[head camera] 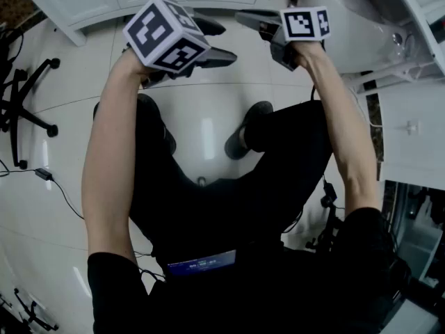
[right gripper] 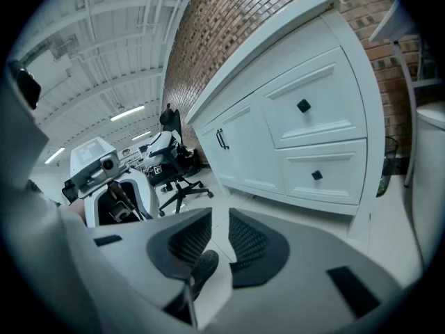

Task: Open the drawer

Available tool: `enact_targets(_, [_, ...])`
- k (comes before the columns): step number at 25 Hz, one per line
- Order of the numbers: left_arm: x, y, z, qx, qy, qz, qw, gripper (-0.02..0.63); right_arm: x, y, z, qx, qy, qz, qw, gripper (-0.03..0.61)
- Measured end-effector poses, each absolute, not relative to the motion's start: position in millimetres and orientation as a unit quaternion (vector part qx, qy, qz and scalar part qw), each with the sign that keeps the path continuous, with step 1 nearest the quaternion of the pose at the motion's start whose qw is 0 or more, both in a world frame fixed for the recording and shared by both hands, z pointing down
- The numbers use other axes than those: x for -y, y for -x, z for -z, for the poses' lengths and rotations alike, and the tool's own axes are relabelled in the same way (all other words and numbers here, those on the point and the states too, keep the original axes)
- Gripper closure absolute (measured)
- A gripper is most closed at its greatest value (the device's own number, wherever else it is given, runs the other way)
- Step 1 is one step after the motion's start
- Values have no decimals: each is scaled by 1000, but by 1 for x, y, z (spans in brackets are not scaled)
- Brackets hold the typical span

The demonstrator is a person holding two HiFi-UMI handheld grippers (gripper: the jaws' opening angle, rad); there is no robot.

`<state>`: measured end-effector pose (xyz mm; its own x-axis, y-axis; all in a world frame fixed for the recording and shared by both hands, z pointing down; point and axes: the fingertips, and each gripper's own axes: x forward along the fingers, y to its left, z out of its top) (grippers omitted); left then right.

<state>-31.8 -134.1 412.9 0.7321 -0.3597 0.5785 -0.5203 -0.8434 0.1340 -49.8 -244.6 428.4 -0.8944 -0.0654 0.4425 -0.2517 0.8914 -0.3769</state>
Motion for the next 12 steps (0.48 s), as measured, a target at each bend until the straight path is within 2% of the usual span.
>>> enact_targets(12, [154, 44, -424, 232, -918, -287, 149, 327, 279, 52, -455, 931, -125, -266, 218, 468])
